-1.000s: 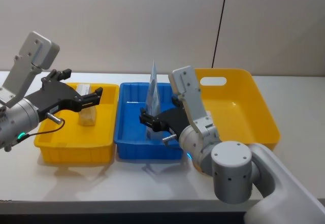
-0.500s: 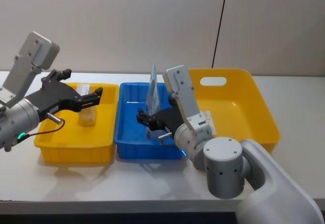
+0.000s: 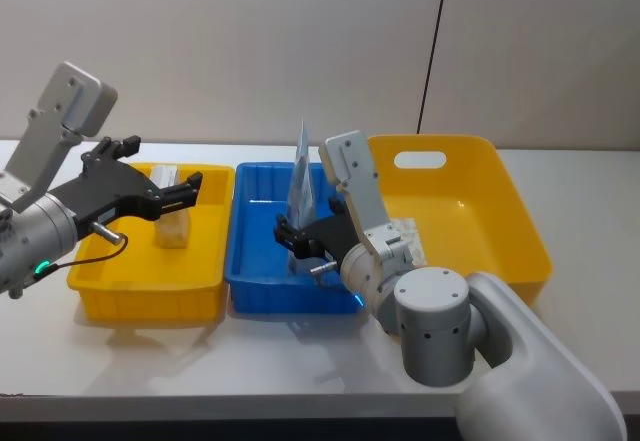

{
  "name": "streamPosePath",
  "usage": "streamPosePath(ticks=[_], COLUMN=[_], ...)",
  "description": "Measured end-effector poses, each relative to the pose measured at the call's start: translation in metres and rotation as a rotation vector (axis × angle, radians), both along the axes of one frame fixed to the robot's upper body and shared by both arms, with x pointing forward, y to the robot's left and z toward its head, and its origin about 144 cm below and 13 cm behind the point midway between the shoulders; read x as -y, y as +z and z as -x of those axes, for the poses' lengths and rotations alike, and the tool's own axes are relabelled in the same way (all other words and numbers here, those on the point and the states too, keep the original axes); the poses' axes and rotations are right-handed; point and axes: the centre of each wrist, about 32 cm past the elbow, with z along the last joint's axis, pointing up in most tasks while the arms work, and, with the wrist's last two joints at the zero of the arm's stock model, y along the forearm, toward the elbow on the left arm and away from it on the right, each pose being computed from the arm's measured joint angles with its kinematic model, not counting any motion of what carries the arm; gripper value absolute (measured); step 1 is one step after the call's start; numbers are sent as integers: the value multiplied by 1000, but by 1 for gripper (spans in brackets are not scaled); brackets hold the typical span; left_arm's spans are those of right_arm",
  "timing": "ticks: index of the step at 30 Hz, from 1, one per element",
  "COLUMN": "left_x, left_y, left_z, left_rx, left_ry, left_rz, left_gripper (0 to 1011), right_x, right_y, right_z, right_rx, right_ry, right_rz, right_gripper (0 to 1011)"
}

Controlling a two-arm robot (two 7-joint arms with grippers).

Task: Bimanual collaborative sorting of washing and personal care products

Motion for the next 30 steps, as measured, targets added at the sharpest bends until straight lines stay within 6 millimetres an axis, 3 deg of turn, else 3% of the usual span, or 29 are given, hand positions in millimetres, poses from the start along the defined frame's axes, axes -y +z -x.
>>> streamPosePath(ticks=[5, 22, 30], left_x=[0, 0, 0], left_y=[0, 0, 0], left_z=[0, 0, 0], left_rx=[0, 0, 0], left_ry=[0, 0, 0], left_rz=[0, 0, 0], left_gripper=[1001, 1001, 1001], right_x=[0, -1, -1], right_y=[-1, -2, -2], right_z=[-1, -3, -3], right_rx=[-4, -10, -11], right_ry=[-3, -8, -9], right_rz=[1, 2, 2], right_gripper=[777, 194, 67])
